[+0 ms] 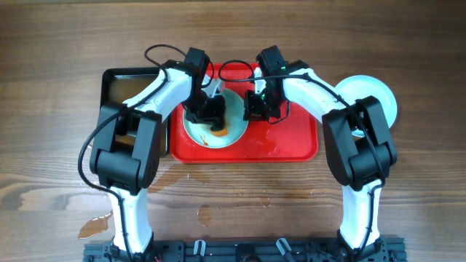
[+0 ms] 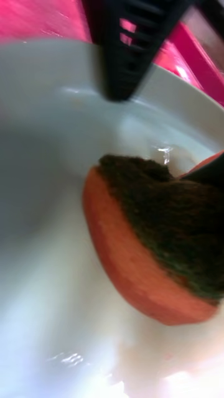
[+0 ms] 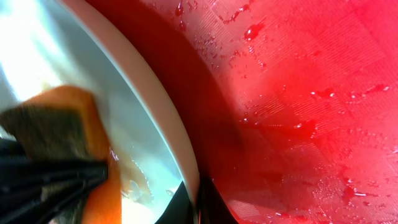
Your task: Clean dirty plates on tray and stack at the side
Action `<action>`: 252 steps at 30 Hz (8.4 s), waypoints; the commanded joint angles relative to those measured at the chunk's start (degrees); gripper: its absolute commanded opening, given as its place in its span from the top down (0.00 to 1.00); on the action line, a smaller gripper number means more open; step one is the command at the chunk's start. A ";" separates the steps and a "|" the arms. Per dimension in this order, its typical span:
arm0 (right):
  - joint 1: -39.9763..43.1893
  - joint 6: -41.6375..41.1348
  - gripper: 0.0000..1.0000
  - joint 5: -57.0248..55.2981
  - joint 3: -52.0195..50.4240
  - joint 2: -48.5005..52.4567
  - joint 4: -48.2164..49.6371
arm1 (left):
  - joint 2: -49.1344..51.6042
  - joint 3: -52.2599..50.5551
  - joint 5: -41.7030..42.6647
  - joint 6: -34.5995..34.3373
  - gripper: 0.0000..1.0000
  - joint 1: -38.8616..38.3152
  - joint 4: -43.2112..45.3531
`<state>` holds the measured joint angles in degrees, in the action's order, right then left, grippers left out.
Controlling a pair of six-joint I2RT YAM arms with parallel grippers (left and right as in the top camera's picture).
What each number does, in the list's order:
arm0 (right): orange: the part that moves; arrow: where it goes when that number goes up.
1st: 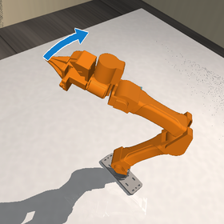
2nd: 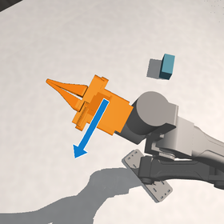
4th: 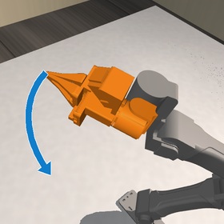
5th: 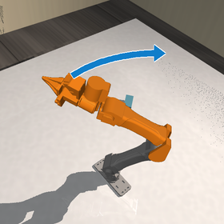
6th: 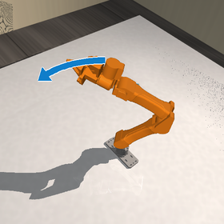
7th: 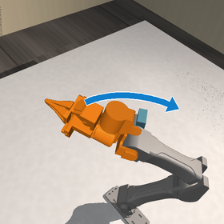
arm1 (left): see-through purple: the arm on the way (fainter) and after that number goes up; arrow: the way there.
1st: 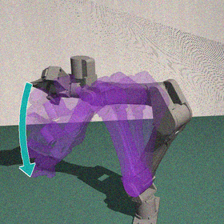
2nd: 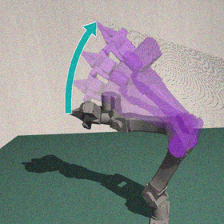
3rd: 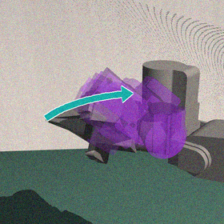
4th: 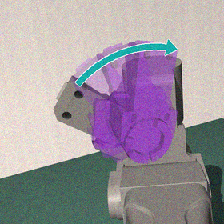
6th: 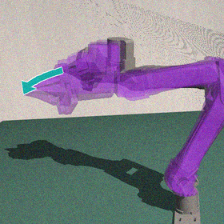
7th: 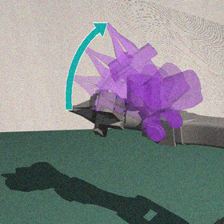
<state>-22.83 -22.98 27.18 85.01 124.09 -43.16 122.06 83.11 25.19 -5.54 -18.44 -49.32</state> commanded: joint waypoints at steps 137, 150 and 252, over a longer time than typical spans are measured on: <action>-3.34 -8.52 0.96 -11.67 -6.62 -3.52 9.60 | -9.44 -13.05 -22.10 -19.63 0.96 -5.42 7.72; -3.34 -8.46 0.96 -11.02 -6.67 -3.52 9.77 | -9.42 -14.53 -43.08 -22.69 0.96 -8.61 10.40; 31.93 6.49 0.47 -12.85 -22.71 -35.08 -0.17 | -25.24 -19.17 -38.01 -16.20 0.96 12.63 9.46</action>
<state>10.68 -18.46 14.55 61.95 90.15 -43.44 93.27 64.14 -13.54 -33.17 -9.34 -43.79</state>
